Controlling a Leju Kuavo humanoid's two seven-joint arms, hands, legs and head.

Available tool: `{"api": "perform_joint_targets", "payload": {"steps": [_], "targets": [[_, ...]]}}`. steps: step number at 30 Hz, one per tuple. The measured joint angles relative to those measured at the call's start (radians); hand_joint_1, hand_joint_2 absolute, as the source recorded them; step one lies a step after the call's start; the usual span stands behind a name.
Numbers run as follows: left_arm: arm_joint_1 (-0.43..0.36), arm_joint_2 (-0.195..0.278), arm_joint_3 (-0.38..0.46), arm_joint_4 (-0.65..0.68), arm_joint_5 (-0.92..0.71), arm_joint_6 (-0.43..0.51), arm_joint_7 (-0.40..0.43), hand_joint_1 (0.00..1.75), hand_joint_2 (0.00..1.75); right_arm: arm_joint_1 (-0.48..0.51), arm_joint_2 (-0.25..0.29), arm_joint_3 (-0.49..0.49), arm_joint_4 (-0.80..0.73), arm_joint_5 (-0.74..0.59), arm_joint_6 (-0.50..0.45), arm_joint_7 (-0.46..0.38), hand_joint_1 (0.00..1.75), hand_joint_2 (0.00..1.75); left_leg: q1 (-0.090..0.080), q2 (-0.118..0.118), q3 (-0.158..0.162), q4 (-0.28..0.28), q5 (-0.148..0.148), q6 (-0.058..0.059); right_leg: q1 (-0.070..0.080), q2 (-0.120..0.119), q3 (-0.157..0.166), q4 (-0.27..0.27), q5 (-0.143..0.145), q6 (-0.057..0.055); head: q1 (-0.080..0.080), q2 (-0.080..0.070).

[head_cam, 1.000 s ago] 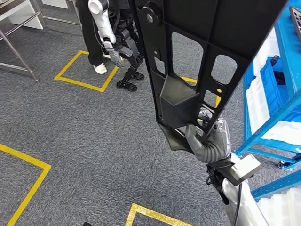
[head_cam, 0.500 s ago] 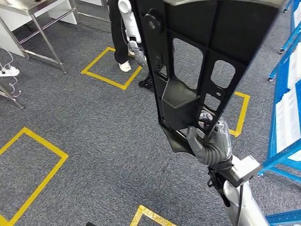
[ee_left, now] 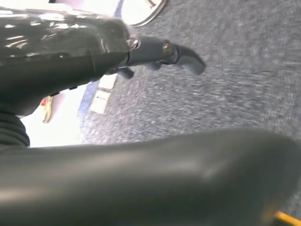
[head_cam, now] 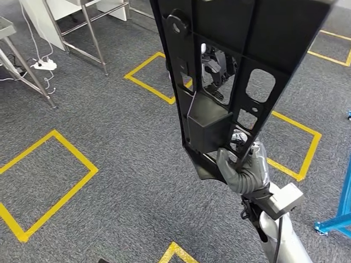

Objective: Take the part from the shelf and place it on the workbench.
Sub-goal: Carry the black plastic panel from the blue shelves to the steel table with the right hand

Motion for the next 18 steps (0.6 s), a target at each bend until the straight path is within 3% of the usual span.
{"api": "perform_joint_targets", "payload": {"steps": [2, 3, 4, 5, 6, 8, 10, 12, 13, 15, 16, 18], "targets": [[-0.003, 0.000, 0.000, 0.000, -0.001, 0.001, 0.000, 0.00, 1.75, 0.003, 0.000, -0.002, 0.001, -0.001, 0.000, -0.001, 1.75, 1.75, -0.001, -0.021, 0.005, -0.001, -0.002, 0.007, 0.002, 0.038, -0.067, 0.124, -0.049, -0.003, 0.000, 0.000], [-0.004, 0.000, 0.000, 0.000, -0.001, 0.000, 0.001, 0.00, 1.75, 0.006, 0.000, -0.003, 0.002, -0.002, 0.000, 0.000, 1.75, 1.75, -0.001, -0.033, 0.007, 0.000, -0.004, 0.008, 0.002, 0.043, -0.101, 0.176, -0.059, -0.003, 0.000, 0.000], [-0.003, 0.000, 0.000, 0.000, -0.002, 0.000, 0.002, 0.00, 1.75, 0.008, 0.000, -0.004, 0.003, -0.002, 0.000, 0.000, 1.75, 1.75, -0.002, -0.046, 0.009, 0.000, -0.005, 0.009, 0.003, 0.045, -0.123, 0.199, -0.051, -0.003, 0.000, 0.000], [-0.002, 0.000, 0.000, 0.000, -0.003, 0.000, 0.004, 0.00, 1.75, 0.009, 0.000, -0.004, 0.003, -0.002, 0.000, 0.000, 1.75, 1.75, -0.002, -0.058, 0.012, 0.001, -0.006, 0.009, 0.004, 0.047, -0.127, 0.182, -0.023, -0.004, 0.000, 0.000], [-0.001, 0.000, 0.000, 0.000, -0.003, 0.000, 0.004, 0.00, 1.75, 0.009, 0.000, -0.005, 0.003, -0.003, 0.000, 0.000, 1.75, 1.75, -0.002, -0.071, 0.015, 0.001, -0.008, 0.008, 0.004, 0.053, -0.114, 0.131, 0.020, -0.005, 0.000, 0.000], [-0.002, -0.001, 0.000, 0.000, -0.004, -0.001, 0.005, 0.00, 1.75, 0.009, 0.000, -0.006, 0.003, -0.004, 0.000, 0.000, 1.75, 1.75, -0.001, -0.096, 0.016, 0.005, -0.013, 0.003, 0.001, 0.091, -0.072, 0.011, 0.086, -0.009, 0.000, 0.000], [-0.002, -0.001, 0.000, 0.000, -0.004, -0.002, 0.004, 0.00, 1.75, 0.008, 0.000, -0.006, 0.004, -0.005, 0.001, 0.000, 1.75, 1.75, 0.002, -0.115, 0.009, 0.009, -0.015, -0.006, 0.001, 0.121, -0.053, -0.045, 0.098, -0.013, 0.000, 0.000], [0.001, 0.000, 0.000, 0.000, -0.004, -0.002, 0.003, 0.00, 1.75, 0.004, 0.001, -0.007, 0.004, -0.007, 0.002, 0.001, 1.75, 1.75, 0.005, -0.133, 0.004, 0.008, -0.013, -0.015, 0.002, 0.111, -0.049, -0.053, 0.096, -0.018, 0.000, 0.000], [0.003, 0.000, 0.000, 0.000, -0.004, -0.002, 0.002, 0.00, 1.75, 0.002, 0.002, -0.006, 0.004, -0.008, 0.002, 0.001, 1.75, 1.75, 0.004, -0.130, 0.003, 0.011, -0.016, -0.019, 0.000, 0.102, -0.045, -0.056, 0.096, -0.022, 0.000, 0.000], [0.002, 0.001, 0.000, 0.000, -0.004, -0.002, 0.002, 0.00, 1.75, 0.000, 0.005, -0.006, 0.004, -0.009, 0.002, 0.000, 1.75, 1.75, 0.003, -0.094, -0.017, 0.056, -0.044, -0.030, -0.006, 0.076, -0.037, -0.061, 0.094, -0.031, -0.002, 0.000], [0.000, 0.001, 0.000, 0.000, -0.004, -0.002, 0.001, 0.00, 1.75, 0.000, 0.005, -0.007, 0.004, -0.010, 0.003, 0.000, 1.75, 1.75, 0.004, -0.068, -0.041, 0.103, -0.068, -0.036, -0.006, 0.063, -0.034, -0.061, 0.091, -0.034, -0.003, 0.000], [-0.003, 0.000, 0.000, 0.000, -0.004, -0.003, 0.001, 0.00, 1.75, 0.001, 0.006, -0.007, 0.005, -0.011, 0.003, 0.000, 1.75, 1.75, 0.011, -0.042, -0.101, 0.215, -0.110, -0.046, -0.006, 0.036, -0.029, -0.061, 0.085, -0.036, -0.003, 0.000]]}}
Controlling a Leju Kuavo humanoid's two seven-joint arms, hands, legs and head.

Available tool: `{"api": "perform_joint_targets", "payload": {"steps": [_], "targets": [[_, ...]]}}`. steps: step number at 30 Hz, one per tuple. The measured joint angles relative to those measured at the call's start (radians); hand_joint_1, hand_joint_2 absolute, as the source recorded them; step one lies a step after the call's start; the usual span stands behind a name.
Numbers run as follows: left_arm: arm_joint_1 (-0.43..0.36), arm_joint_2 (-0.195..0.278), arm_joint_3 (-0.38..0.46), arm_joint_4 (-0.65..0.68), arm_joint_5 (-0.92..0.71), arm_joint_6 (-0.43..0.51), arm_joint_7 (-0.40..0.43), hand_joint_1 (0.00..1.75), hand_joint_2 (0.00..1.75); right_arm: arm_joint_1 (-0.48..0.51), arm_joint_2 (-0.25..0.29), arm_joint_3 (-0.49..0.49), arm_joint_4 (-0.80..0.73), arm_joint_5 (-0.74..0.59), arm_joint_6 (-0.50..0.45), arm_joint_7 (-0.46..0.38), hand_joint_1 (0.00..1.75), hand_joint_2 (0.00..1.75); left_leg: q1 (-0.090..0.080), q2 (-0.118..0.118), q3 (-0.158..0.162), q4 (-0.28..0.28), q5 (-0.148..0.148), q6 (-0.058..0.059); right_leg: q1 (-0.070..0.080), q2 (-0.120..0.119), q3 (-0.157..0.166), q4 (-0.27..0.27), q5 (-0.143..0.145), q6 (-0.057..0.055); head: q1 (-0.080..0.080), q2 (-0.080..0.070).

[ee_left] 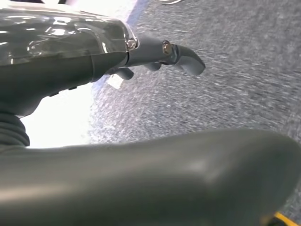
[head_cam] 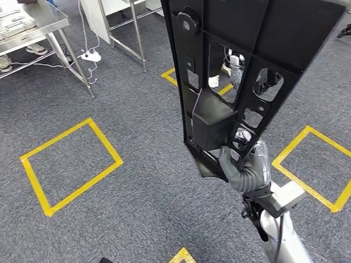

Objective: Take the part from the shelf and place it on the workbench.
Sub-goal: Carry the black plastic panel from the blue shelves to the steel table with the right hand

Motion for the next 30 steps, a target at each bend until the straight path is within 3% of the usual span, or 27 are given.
{"api": "perform_joint_targets", "payload": {"steps": [1, 2, 5, 7, 9, 10, 12, 14, 15, 16, 17, 19, 21, 23, 25, 27, 29, 30], "targets": [[0.001, 0.000, 0.000, 0.000, 0.000, 0.000, 0.000, 0.00, 1.75, 0.000, 0.000, 0.000, 0.000, 0.000, 0.001, 0.000, 1.75, 1.75, 0.003, 0.005, -0.018, 0.030, -0.002, -0.003, 0.000, -0.013, 0.003, 0.000, -0.003, 0.001, 0.000, 0.000], [0.002, 0.000, 0.000, 0.000, 0.000, 0.000, -0.001, 0.00, 1.75, 0.000, 0.000, 0.000, 0.000, 0.000, 0.002, 0.000, 1.75, 1.75, 0.005, 0.009, -0.019, 0.025, 0.015, -0.005, 0.000, -0.025, 0.007, 0.000, -0.007, 0.002, 0.000, 0.000], [0.003, 0.000, 0.000, 0.000, 0.000, 0.000, -0.001, 0.00, 1.75, -0.002, 0.000, 0.001, 0.000, 0.000, 0.005, 0.000, 1.75, 1.75, 0.001, 0.044, 0.054, -0.130, 0.104, 0.002, 0.001, -0.058, 0.026, -0.001, -0.022, 0.010, 0.000, 0.000], [0.001, 0.000, 0.000, 0.000, 0.000, -0.001, -0.001, 0.00, 1.75, -0.003, 0.000, 0.001, 0.000, -0.001, 0.006, 0.000, 1.75, 1.75, -0.009, 0.070, 0.083, -0.191, 0.114, 0.014, 0.005, -0.075, 0.034, -0.002, -0.030, 0.020, 0.000, 0.000], [0.002, 0.000, 0.000, 0.000, 0.000, -0.001, 0.000, 0.00, 1.75, -0.004, 0.001, 0.001, 0.000, -0.001, 0.008, 0.000, 1.75, 1.75, -0.015, 0.064, 0.087, -0.199, 0.105, 0.025, 0.006, -0.091, 0.043, -0.009, -0.034, 0.031, 0.000, 0.000], [0.005, 0.001, 0.001, 0.000, 0.000, -0.001, 0.000, 0.00, 1.75, -0.005, 0.002, 0.001, 0.000, -0.001, 0.008, 0.000, 1.75, 1.75, -0.014, 0.056, 0.090, -0.203, 0.106, 0.029, 0.005, -0.089, 0.048, -0.008, -0.038, 0.036, 0.001, 0.000], [0.005, 0.001, 0.001, 0.000, 0.000, -0.001, 0.000, 0.00, 1.75, -0.008, 0.002, 0.001, 0.000, -0.002, 0.009, 0.000, 1.75, 1.75, -0.008, 0.040, 0.099, -0.212, 0.106, 0.040, 0.003, -0.050, 0.035, 0.033, -0.066, 0.040, 0.001, 0.000], [0.001, 0.001, 0.001, 0.000, 0.000, 0.000, -0.001, 0.00, 1.75, -0.005, 0.002, 0.000, 0.001, -0.003, 0.009, 0.000, 1.75, 1.75, -0.006, 0.023, 0.106, -0.215, 0.104, 0.049, 0.005, -0.002, -0.025, 0.150, -0.121, 0.038, 0.002, 0.000], [0.000, 0.001, 0.001, 0.000, 0.000, 0.000, -0.001, 0.00, 1.75, -0.003, 0.002, 0.000, 0.002, -0.003, 0.009, 0.000, 1.75, 1.75, -0.007, 0.012, 0.108, -0.215, 0.102, 0.052, 0.007, 0.006, -0.062, 0.214, -0.141, 0.037, 0.002, 0.000], [0.000, 0.001, 0.001, 0.000, 0.000, 0.000, -0.002, 0.00, 1.75, 0.000, 0.002, 0.000, 0.003, -0.003, 0.009, 0.000, 1.75, 1.75, -0.007, 0.001, 0.111, -0.215, 0.101, 0.053, 0.008, 0.009, -0.091, 0.254, -0.145, 0.036, 0.002, 0.000], [0.000, 0.001, 0.001, 0.000, 0.000, 0.000, -0.002, 0.00, 1.75, 0.001, 0.002, -0.001, 0.004, -0.004, 0.009, 0.000, 1.75, 1.75, -0.008, -0.012, 0.114, -0.214, 0.099, 0.054, 0.009, 0.010, -0.103, 0.258, -0.126, 0.035, 0.002, 0.000], [0.001, 0.002, 0.002, 0.000, 0.000, 0.000, -0.003, 0.00, 1.75, 0.002, 0.002, -0.001, 0.005, -0.006, 0.009, 0.000, 1.75, 1.75, -0.008, -0.038, 0.121, -0.213, 0.095, 0.052, 0.010, 0.024, -0.079, 0.164, -0.043, 0.030, 0.002, 0.000], [0.000, 0.001, 0.002, 0.000, 0.000, 0.000, -0.006, 0.00, 1.75, 0.001, 0.002, -0.001, 0.005, -0.007, 0.011, -0.001, 1.75, 1.75, -0.007, -0.062, 0.122, -0.210, 0.090, 0.046, 0.006, 0.073, -0.040, 0.051, 0.014, 0.024, 0.002, 0.000], [-0.001, 0.001, 0.002, 0.000, 0.000, 0.000, -0.010, 0.00, 1.75, 0.001, 0.002, -0.002, 0.005, -0.010, 0.015, -0.001, 1.75, 1.75, -0.003, -0.082, 0.114, -0.207, 0.089, 0.038, 0.006, 0.105, -0.026, 0.011, 0.017, 0.019, 0.001, 0.000], [0.001, 0.002, 0.002, 0.000, 0.000, 0.001, -0.011, 0.00, 1.75, -0.002, 0.004, -0.002, 0.004, -0.012, 0.018, -0.002, 1.75, 1.75, -0.001, -0.094, 0.110, -0.207, 0.088, 0.029, 0.006, 0.088, -0.019, 0.003, 0.015, 0.014, 0.001, 0.000], [0.001, 0.004, 0.003, 0.000, 0.000, 0.002, -0.012, 0.00, 1.75, -0.006, 0.008, -0.002, 0.003, -0.014, 0.020, -0.003, 1.75, 1.75, -0.003, -0.060, 0.096, -0.176, 0.068, 0.018, 0.002, 0.061, -0.010, -0.002, 0.013, 0.004, 0.000, 0.000], [-0.004, 0.004, 0.003, 0.000, 0.000, 0.003, -0.014, 0.00, 1.75, -0.007, 0.010, -0.002, 0.003, -0.014, 0.020, -0.003, 1.75, 1.75, -0.002, -0.011, 0.044, -0.073, 0.019, 0.006, 0.000, 0.031, -0.002, -0.003, 0.007, -0.004, -0.001, 0.000], [-0.006, 0.004, 0.004, 0.000, 0.000, 0.003, -0.014, 0.00, 1.75, -0.006, 0.010, -0.002, 0.003, -0.015, 0.020, -0.003, 1.75, 1.75, 0.001, 0.000, 0.009, -0.008, -0.005, 0.002, 0.000, 0.016, 0.001, -0.003, 0.003, -0.005, -0.001, 0.000]]}}
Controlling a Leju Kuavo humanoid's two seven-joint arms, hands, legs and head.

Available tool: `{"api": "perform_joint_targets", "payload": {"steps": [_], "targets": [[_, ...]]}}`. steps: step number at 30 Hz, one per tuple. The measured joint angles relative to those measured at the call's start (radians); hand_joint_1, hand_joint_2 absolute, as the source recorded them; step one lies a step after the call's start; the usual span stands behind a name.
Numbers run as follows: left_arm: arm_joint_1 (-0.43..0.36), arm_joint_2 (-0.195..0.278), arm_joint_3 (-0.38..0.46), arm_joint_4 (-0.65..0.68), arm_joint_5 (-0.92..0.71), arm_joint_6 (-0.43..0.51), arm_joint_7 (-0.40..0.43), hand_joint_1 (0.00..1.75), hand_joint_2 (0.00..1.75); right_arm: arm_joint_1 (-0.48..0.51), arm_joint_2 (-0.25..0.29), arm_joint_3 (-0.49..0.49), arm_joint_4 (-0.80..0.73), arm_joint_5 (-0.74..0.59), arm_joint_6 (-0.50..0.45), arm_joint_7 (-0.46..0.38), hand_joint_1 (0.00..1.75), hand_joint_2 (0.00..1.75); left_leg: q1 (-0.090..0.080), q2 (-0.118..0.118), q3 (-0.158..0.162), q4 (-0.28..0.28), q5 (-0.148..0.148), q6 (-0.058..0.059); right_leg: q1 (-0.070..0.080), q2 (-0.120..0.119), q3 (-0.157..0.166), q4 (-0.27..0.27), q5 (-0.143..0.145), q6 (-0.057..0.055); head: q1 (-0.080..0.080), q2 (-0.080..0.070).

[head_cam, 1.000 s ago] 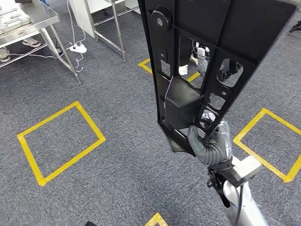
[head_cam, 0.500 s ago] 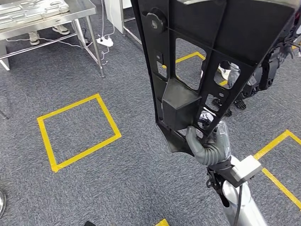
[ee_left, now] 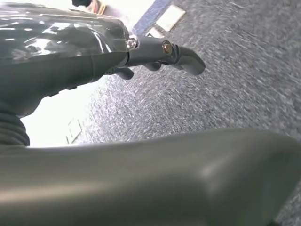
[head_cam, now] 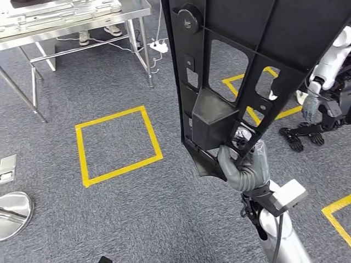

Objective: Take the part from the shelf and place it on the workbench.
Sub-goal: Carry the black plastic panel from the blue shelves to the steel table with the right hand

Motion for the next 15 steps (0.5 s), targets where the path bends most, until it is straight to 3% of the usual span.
{"api": "perform_joint_targets", "payload": {"steps": [1, 2, 3, 4, 6, 8, 10, 11, 13, 15], "targets": [[0.000, 0.000, 0.000, 0.000, 0.000, 0.000, 0.000, 0.00, 1.75, 0.001, 0.000, 0.000, 0.000, 0.000, 0.000, 0.000, 1.75, 1.75, 0.003, 0.005, -0.028, 0.048, -0.011, -0.004, 0.000, -0.015, 0.004, 0.000, -0.004, 0.000, 0.000, 0.000], [0.002, 0.000, 0.000, 0.000, 0.001, 0.000, -0.001, 0.00, 1.75, 0.002, 0.000, 0.000, 0.000, 0.000, 0.000, 0.000, 1.75, 1.75, 0.006, 0.009, -0.040, 0.065, -0.003, -0.007, 0.000, -0.028, 0.009, 0.000, -0.009, 0.001, 0.000, 0.000], [0.004, 0.000, 0.001, 0.000, 0.001, 0.000, -0.001, 0.00, 1.75, 0.003, 0.001, 0.000, 0.000, -0.001, 0.000, 0.000, 1.75, 1.75, 0.008, 0.012, -0.033, 0.042, 0.023, -0.008, -0.001, -0.040, 0.016, 0.000, -0.014, 0.003, 0.000, 0.000], [0.006, 0.001, 0.001, 0.000, 0.001, 0.000, -0.002, 0.00, 1.75, 0.003, 0.001, 0.001, 0.000, -0.001, 0.000, 0.000, 1.75, 1.75, 0.008, 0.020, -0.009, -0.015, 0.063, -0.007, -0.001, -0.051, 0.024, 0.000, -0.020, 0.005, 0.000, 0.000], [0.005, 0.002, 0.002, 0.000, 0.001, 0.001, -0.001, 0.00, 1.75, 0.002, 0.001, 0.000, 0.000, -0.001, 0.000, -0.001, 1.75, 1.75, 0.001, 0.059, 0.046, -0.133, 0.117, 0.002, 0.002, -0.070, 0.038, -0.001, -0.031, 0.013, 0.000, 0.000], [0.004, 0.003, 0.002, 0.000, 0.000, 0.001, 0.002, 0.00, 1.75, 0.002, 0.002, 0.000, 0.000, -0.001, 0.000, -0.002, 1.75, 1.75, -0.010, 0.085, 0.065, -0.181, 0.121, 0.015, 0.006, -0.087, 0.044, -0.004, -0.038, 0.024, 0.000, 0.000], [0.006, 0.003, 0.002, 0.000, 0.000, 0.002, 0.006, 0.00, 1.75, 0.001, 0.005, 0.000, -0.001, -0.001, 0.000, -0.002, 1.75, 1.75, -0.013, 0.071, 0.066, -0.189, 0.117, 0.027, 0.008, -0.105, 0.051, -0.010, -0.042, 0.034, 0.000, 0.000], [0.008, 0.004, 0.003, 0.000, 0.000, 0.002, 0.007, 0.00, 1.75, 0.000, 0.006, 0.000, -0.001, -0.001, 0.001, -0.002, 1.75, 1.75, -0.011, 0.062, 0.070, -0.193, 0.117, 0.033, 0.007, -0.101, 0.056, -0.007, -0.049, 0.038, 0.000, 0.000], [0.008, 0.005, 0.003, 0.000, 0.000, 0.003, 0.008, 0.00, 1.75, -0.002, 0.007, 0.000, -0.003, -0.001, 0.001, -0.003, 1.75, 1.75, -0.005, 0.044, 0.081, -0.202, 0.117, 0.044, 0.006, -0.062, 0.037, 0.052, -0.089, 0.041, 0.001, 0.000], [0.005, 0.005, 0.004, 0.000, 0.000, 0.004, 0.008, 0.00, 1.75, 0.001, 0.008, -0.002, -0.003, -0.001, 0.001, -0.003, 1.75, 1.75, -0.005, 0.027, 0.086, -0.203, 0.114, 0.051, 0.006, -0.017, -0.029, 0.183, -0.146, 0.039, 0.003, 0.000]]}}
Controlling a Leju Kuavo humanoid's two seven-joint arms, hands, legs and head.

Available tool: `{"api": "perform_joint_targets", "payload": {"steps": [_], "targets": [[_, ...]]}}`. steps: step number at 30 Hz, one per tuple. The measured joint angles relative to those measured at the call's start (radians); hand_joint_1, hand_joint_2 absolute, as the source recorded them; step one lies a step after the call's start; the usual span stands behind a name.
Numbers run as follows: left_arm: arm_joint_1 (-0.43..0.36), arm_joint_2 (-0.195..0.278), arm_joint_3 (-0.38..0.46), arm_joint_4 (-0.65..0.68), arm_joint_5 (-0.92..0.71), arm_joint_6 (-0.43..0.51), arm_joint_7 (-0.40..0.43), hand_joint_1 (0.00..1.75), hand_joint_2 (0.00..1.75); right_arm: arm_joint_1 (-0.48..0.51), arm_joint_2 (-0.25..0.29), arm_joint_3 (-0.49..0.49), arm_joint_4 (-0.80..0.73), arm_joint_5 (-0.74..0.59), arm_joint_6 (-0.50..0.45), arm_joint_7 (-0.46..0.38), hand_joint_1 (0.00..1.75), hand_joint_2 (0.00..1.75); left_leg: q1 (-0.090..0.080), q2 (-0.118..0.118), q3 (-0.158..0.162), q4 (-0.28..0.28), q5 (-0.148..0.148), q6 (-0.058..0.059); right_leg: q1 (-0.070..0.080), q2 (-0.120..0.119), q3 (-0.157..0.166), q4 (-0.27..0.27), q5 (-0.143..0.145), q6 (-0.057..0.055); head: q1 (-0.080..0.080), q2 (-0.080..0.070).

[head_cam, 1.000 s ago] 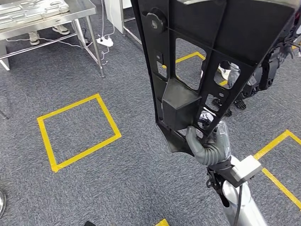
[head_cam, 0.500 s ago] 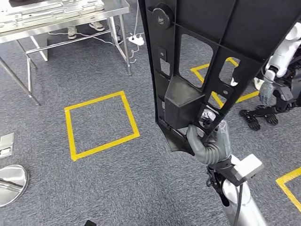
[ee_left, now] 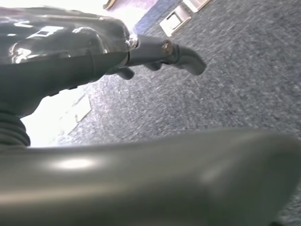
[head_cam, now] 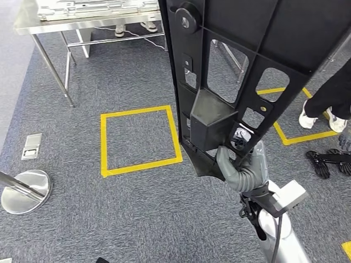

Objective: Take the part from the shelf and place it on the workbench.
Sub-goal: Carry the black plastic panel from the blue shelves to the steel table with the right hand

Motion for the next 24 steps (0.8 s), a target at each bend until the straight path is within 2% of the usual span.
{"api": "perform_joint_targets", "payload": {"steps": [1, 2, 3, 5, 6, 7, 8, 10, 18, 24], "targets": [[-0.001, 0.000, 0.000, 0.000, 0.000, 0.000, 0.000, 0.00, 1.75, 0.003, 0.000, -0.001, 0.000, -0.001, 0.000, 0.000, 1.75, 1.75, -0.001, -0.009, 0.002, 0.000, -0.002, 0.002, 0.001, 0.008, -0.035, 0.057, -0.015, -0.001, 0.000, 0.000], [0.000, 0.000, 0.000, 0.000, 0.000, 0.000, 0.000, 0.00, 1.75, 0.005, 0.000, -0.001, 0.000, -0.004, 0.001, 0.000, 1.75, 1.75, -0.002, -0.017, 0.005, 0.000, -0.003, 0.004, 0.003, 0.011, -0.059, 0.087, -0.011, -0.002, 0.000, 0.000], [0.001, 0.000, 0.000, 0.000, 0.000, 0.000, 0.000, 0.00, 1.75, 0.007, 0.000, -0.002, 0.001, -0.009, 0.002, -0.001, 1.75, 1.75, -0.003, -0.024, 0.009, 0.001, -0.006, 0.005, 0.004, 0.012, -0.065, 0.075, 0.016, -0.004, 0.000, 0.000], [0.002, 0.000, 0.001, 0.000, -0.001, 0.000, 0.001, 0.00, 1.75, 0.007, 0.001, -0.003, 0.000, -0.021, 0.005, -0.005, 1.75, 1.75, -0.004, -0.037, 0.020, 0.001, -0.012, 0.004, 0.007, 0.015, -0.032, -0.041, 0.106, -0.012, 0.000, 0.000], [0.002, 0.000, 0.001, 0.000, -0.001, 0.000, 0.001, 0.00, 1.75, 0.007, 0.001, -0.003, 0.000, -0.026, 0.007, -0.007, 1.75, 1.75, -0.006, -0.040, 0.024, 0.002, -0.016, 0.000, 0.009, 0.019, -0.012, -0.103, 0.141, -0.016, 0.000, 0.000], [0.001, 0.000, 0.001, 0.000, -0.001, 0.000, 0.001, 0.00, 1.75, 0.007, 0.003, -0.003, 0.000, -0.028, 0.008, -0.008, 1.75, 1.75, -0.008, -0.043, 0.025, 0.005, -0.019, -0.002, 0.010, 0.022, 0.003, -0.147, 0.160, -0.019, 0.000, 0.000], [0.001, 0.000, 0.001, 0.000, -0.001, -0.001, 0.001, 0.00, 1.75, 0.007, 0.004, -0.003, -0.001, -0.029, 0.009, -0.009, 1.75, 1.75, -0.009, -0.044, 0.024, 0.006, -0.022, -0.003, 0.011, 0.025, 0.010, -0.170, 0.164, -0.019, 0.000, 0.000], [0.002, 0.001, 0.001, 0.000, -0.002, -0.001, 0.001, 0.00, 1.75, 0.007, 0.008, -0.003, -0.002, -0.032, 0.011, -0.009, 1.75, 1.75, -0.010, -0.045, 0.022, 0.006, -0.023, -0.002, 0.011, 0.027, 0.014, -0.180, 0.160, -0.017, -0.001, 0.000], [0.001, 0.001, 0.001, 0.000, -0.004, -0.001, 0.004, 0.00, 1.75, 0.006, 0.014, -0.004, -0.002, -0.036, 0.019, -0.009, 1.75, 1.75, -0.010, -0.045, 0.032, -0.006, -0.022, -0.003, 0.013, 0.028, 0.017, -0.179, 0.155, -0.026, -0.002, 0.000], [0.001, 0.000, 0.001, 0.000, -0.004, -0.001, 0.007, 0.00, 1.75, 0.006, 0.014, -0.004, -0.002, -0.036, 0.020, -0.009, 1.75, 1.75, -0.010, -0.045, 0.031, -0.007, -0.024, -0.011, 0.013, 0.028, 0.017, -0.179, 0.153, -0.027, -0.002, 0.000]]}}
